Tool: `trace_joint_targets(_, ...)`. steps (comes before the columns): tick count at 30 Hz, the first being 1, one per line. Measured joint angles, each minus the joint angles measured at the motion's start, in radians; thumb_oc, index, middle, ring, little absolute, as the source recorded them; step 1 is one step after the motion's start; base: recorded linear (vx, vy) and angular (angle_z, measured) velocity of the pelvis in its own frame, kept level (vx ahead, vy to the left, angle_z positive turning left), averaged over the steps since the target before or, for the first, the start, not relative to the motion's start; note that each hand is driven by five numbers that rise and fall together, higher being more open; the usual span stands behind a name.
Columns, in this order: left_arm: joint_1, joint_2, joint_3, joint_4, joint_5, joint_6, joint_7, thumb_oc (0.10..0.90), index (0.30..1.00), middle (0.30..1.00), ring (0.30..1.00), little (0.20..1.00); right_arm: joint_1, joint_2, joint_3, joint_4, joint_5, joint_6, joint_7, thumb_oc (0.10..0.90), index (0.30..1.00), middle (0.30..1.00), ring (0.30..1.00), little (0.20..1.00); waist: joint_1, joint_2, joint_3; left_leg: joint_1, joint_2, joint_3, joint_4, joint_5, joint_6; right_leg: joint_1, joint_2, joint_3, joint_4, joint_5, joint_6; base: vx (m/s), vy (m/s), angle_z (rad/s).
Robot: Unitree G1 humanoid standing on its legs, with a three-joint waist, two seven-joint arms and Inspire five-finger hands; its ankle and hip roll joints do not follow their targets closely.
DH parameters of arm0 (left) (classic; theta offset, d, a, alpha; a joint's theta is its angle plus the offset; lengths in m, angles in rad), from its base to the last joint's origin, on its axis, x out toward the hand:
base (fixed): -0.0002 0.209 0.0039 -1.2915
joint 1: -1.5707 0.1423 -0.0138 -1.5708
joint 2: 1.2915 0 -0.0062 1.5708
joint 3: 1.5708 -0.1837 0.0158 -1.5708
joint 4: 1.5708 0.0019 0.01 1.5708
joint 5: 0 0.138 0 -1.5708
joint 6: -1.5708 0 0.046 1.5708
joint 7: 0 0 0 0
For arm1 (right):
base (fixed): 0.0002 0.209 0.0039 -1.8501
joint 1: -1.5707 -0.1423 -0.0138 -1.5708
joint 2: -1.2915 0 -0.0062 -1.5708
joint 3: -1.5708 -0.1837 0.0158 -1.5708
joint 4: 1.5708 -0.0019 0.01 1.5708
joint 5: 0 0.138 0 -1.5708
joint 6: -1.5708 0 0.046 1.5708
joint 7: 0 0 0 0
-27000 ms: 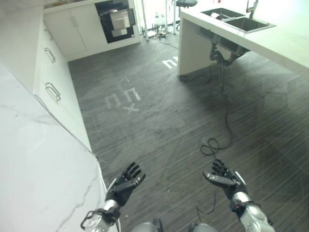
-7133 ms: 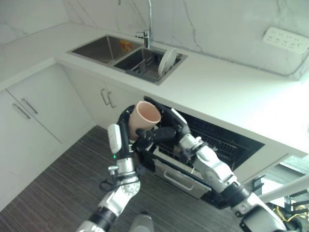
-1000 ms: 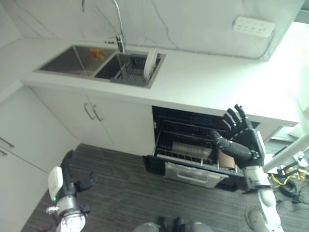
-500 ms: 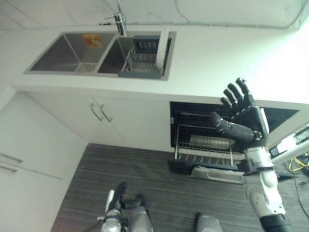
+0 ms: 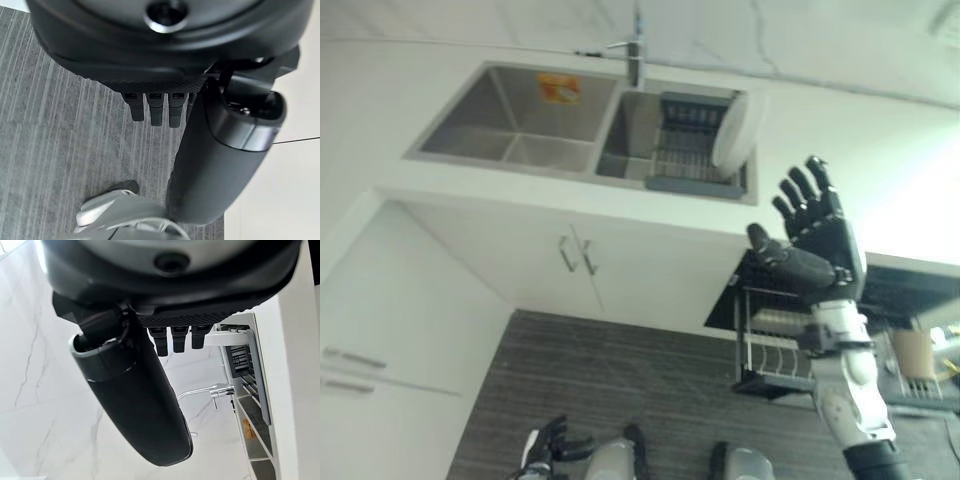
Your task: Place the dishes in the dishwasher.
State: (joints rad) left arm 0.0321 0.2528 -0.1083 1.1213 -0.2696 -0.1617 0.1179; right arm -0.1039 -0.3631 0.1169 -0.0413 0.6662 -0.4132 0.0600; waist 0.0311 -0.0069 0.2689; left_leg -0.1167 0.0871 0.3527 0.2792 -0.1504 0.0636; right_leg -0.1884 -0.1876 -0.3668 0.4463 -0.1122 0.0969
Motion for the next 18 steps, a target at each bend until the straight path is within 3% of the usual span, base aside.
trace_joint_targets(3, 0.007, -0.027, 0.015, 0.013, -0.003, 0.009, -0.012, 0.8, 0.9, 0.9, 0.9, 0.9, 0.001, -0.007, -0.004, -0.003, 0.001, 0.001, -0.003, 0.8, 0.9, 0.9, 0.9, 0.9, -0.002, 0.0, 0.003, 0.007, -0.033, 0.042, -0.011, -0.003, 0.016, -0.043, 0.011, -0.104, -0.118, 0.009, 0.016, 0.13, -0.165, -0.3)
trace_joint_targets(6, 0.035, -0.04, 0.015, 0.009, -0.023, 0.011, 0.003, 0.8, 0.9, 0.9, 0.9, 0.9, 0.01, -0.008, -0.02, -0.003, 0.001, 0.004, -0.016, 0.8, 0.9, 0.9, 0.9, 0.9, 0.013, 0.006, 0.002, 0.032, -0.051, 0.024, 0.001, -0.016, 0.012, -0.044, 0.002, -0.086, -0.113, 0.031, -0.026, 0.18, -0.199, 0.24)
trace_joint_targets(9, 0.08, -0.043, 0.001, 0.003, -0.019, 0.012, 0.032, 0.8, 0.9, 0.9, 0.9, 0.9, 0.011, -0.009, -0.018, -0.003, 0.002, 0.004, -0.04, 0.8, 0.9, 0.9, 0.9, 0.9, 0.022, 0.005, 0.001, 0.05, -0.045, 0.016, 0.0, -0.021, -0.022, -0.038, 0.012, -0.087, -0.102, 0.039, -0.073, 0.11, -0.192, 0.03)
trace_joint_targets(10, 0.084, -0.042, -0.015, -0.001, -0.013, 0.014, 0.046, 0.8, 0.9, 0.9, 0.9, 0.9, 0.007, -0.016, -0.022, -0.003, 0.002, 0.004, -0.059, 0.8, 0.9, 0.9, 0.9, 0.9, 0.024, 0.007, -0.002, 0.055, -0.045, 0.007, 0.002, -0.019, -0.04, -0.025, 0.027, -0.089, -0.112, 0.038, -0.121, 0.09, -0.093, -0.05)
trace_joint_targets(14, 0.085, -0.047, -0.017, 0.009, 0.009, 0.012, 0.074, 0.8, 0.9, 0.9, 0.9, 0.9, -0.004, -0.057, -0.014, -0.004, 0.001, 0.004, -0.089, 0.8, 0.9, 0.9, 0.9, 0.9, 0.029, 0.008, -0.002, 0.105, -0.073, -0.072, -0.059, 0.014, -0.06, -0.01, 0.037, -0.079, -0.093, 0.0, -0.15, 0.04, -0.012, -0.09)
trace_joint_targets(15, 0.071, -0.047, -0.018, 0.008, 0.009, 0.009, 0.081, 0.8, 0.9, 0.9, 0.9, 0.9, -0.015, -0.073, -0.014, -0.002, 0.001, 0.002, -0.101, 0.8, 0.9, 0.9, 0.9, 0.9, 0.029, 0.013, -0.002, 0.091, -0.075, -0.118, -0.036, 0.016, -0.065, -0.014, 0.035, -0.071, -0.085, -0.007, -0.153, 0.02, 0.075, -0.1)
trace_joint_targets(17, 0.057, -0.058, -0.024, 0.007, 0.009, 0.008, 0.093, 0.8, 0.9, 0.9, 0.9, 0.9, -0.022, -0.071, -0.012, 0.0, 0.0, -0.002, -0.111, 0.8, 0.9, 0.9, 0.9, 0.9, 0.027, 0.032, -0.003, 0.095, -0.073, -0.144, -0.041, 0.013, -0.071, -0.016, 0.038, -0.062, -0.079, -0.012, -0.156, 0.01, 0.082, -0.12)
trace_joint_targets(18, 0.048, -0.064, -0.027, 0.007, 0.009, 0.006, 0.096, 0.8, 0.9, 0.9, 0.9, 0.9, -0.041, -0.06, -0.007, 0.015, -0.004, -0.007, -0.114, 0.8, 0.9, 0.9, 0.9, 0.9, 0.03, 0.037, -0.001, 0.065, -0.066, -0.153, 0.024, 0.007, -0.082, -0.019, 0.043, -0.046, -0.085, -0.006, -0.17, 0.01, 0.1, -0.31)
